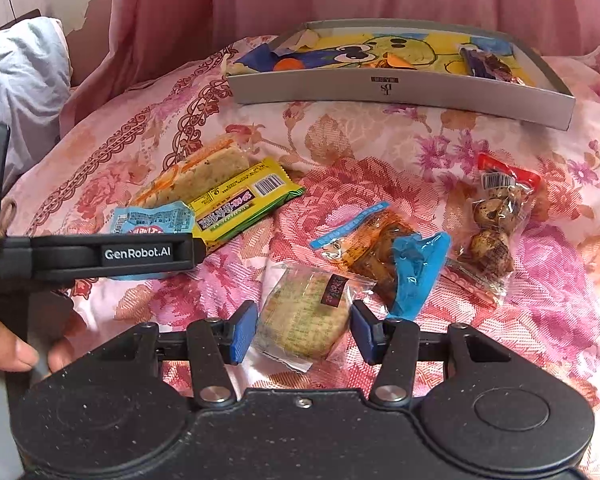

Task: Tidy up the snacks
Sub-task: 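Close the left gripper on the blue packet while the right grasps the wrapped cookie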

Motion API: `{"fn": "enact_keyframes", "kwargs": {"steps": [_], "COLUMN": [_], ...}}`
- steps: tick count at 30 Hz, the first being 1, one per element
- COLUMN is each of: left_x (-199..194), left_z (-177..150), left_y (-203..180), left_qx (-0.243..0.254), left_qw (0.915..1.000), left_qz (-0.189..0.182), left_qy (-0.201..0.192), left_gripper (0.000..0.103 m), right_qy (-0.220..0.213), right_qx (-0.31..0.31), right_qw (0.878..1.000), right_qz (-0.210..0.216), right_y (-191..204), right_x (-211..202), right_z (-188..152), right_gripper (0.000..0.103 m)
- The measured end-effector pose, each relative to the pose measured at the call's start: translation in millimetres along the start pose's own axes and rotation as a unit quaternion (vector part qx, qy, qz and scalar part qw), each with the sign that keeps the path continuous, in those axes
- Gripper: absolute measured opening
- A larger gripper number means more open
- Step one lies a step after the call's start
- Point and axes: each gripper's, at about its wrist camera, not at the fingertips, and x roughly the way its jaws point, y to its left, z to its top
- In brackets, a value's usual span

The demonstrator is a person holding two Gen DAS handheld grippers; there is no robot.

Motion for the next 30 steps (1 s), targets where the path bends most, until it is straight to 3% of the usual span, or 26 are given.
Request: {"fn": "enact_keyframes", "kwargs": {"steps": [10,15,21,30], "left_x": [-12,-23,-37,-43], "left_z": [-10,-19,-27,-28], "left_y": [-5,-1,0,3], "left_qx": [-0.031,-0.064,-0.073,-0.09], "left_qw": [0.9992,0.9977,0.9962,0.9947], "left_qz": [0.024,0.016,0.009,-0.001], "left_qy": [-0.013,-0.017,-0.046,-0.051], "left_gripper": [0.09,0.09,0.09,0.089], "right_qy": [-0.008,-0.017,-0.02,-0.019], "right_qx": [-0.01,-0.012,-0.011,0.007], "right_qw": [1.0,1.0,1.0,1.0], "right_qz": [0.02,0.019,0.021,0.021], "right_y": [0,-2,-2,-5], "right_x": [-9,-14,-16,-18], "right_z": [2,4,4,3], "right_gripper": [0.053,0.053,0.053,0.053]}}
